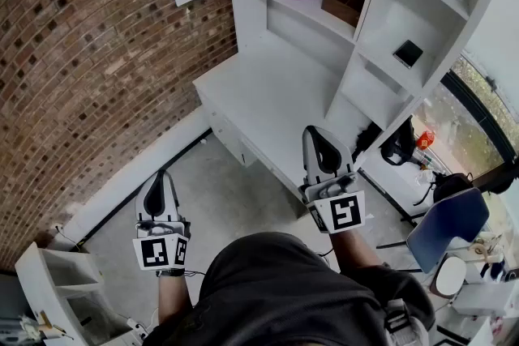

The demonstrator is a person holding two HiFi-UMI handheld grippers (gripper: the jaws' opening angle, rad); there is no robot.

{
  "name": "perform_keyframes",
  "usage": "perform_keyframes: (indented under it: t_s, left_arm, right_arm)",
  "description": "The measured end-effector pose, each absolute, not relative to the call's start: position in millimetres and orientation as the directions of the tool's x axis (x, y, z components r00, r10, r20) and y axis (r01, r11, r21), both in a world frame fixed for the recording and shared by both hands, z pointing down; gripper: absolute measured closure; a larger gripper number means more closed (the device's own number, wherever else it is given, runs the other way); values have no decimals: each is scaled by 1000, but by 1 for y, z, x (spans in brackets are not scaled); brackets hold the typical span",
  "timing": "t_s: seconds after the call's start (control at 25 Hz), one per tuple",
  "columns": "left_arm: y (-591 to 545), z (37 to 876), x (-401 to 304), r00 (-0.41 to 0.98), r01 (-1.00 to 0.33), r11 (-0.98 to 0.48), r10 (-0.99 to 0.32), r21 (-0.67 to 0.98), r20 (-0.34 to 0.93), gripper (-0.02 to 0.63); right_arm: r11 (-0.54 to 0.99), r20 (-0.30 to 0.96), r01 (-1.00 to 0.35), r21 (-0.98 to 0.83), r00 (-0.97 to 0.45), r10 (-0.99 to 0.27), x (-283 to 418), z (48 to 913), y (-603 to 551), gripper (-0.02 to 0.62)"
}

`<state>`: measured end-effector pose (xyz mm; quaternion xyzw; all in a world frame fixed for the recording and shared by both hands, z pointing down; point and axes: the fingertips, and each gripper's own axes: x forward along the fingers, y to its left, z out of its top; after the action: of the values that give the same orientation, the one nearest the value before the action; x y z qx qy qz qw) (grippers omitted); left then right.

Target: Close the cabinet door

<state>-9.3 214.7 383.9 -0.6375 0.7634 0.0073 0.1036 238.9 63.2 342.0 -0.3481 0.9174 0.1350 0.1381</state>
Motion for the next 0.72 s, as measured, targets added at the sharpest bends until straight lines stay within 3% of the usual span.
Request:
perform_keyframes:
  t_s: [0.72]
  left_arm:
    - [213,390,-5,-176,-977,194,-969,-92,-171,604]
  right_arm:
    - [742,-349,-660,119,-727,-591,243,351,64,595]
